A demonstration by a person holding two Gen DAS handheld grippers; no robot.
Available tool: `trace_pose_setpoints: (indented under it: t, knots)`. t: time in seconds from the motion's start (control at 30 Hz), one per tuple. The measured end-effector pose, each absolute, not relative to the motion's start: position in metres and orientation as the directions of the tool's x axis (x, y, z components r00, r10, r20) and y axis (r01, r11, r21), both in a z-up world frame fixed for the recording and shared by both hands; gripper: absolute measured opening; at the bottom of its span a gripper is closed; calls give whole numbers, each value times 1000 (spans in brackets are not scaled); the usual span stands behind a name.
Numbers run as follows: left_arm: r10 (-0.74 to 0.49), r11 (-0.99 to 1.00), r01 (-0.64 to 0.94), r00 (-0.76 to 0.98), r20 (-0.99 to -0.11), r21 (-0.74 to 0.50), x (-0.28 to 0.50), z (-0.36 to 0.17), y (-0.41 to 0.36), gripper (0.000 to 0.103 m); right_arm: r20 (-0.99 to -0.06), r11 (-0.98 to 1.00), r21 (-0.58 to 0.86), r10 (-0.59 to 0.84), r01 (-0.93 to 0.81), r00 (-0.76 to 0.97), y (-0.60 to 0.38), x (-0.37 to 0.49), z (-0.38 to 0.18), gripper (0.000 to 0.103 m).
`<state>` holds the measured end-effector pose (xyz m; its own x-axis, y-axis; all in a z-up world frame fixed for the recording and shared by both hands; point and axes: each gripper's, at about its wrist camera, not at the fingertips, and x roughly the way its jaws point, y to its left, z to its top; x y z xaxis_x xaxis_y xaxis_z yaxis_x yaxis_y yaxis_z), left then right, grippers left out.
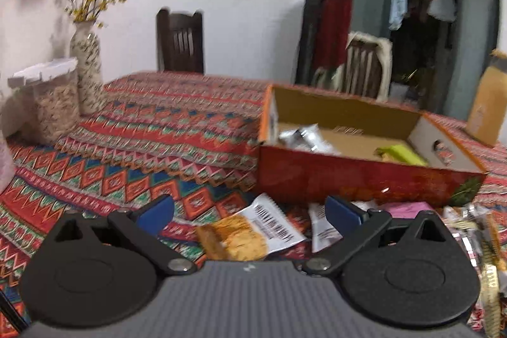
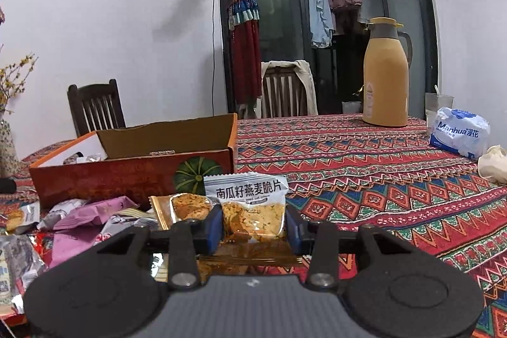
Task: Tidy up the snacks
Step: 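Close the left gripper on a gold-and-white crisp packet while the right holds its packet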
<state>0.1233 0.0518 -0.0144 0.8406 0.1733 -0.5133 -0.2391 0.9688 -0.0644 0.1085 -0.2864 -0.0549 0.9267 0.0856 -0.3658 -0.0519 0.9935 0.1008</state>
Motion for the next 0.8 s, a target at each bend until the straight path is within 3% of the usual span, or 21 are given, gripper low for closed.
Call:
trace_pose_setpoints:
  t: [0.33,0.7,0.8]
  knots:
    - [237,926,-373,689,-685,-55,166,-36,58,103,-341,986,145,132,-86,931,-293,105,-55,40]
    - [254,916,-400,628,-736,-26,186,-43,58,103,-326,975,185,180,-124,928,-298,104,-56,40]
    - [263,919,-394,635,-726,-11,182,-42,56,92,-321,972,196,192,-134,927,-298,104,-56,40]
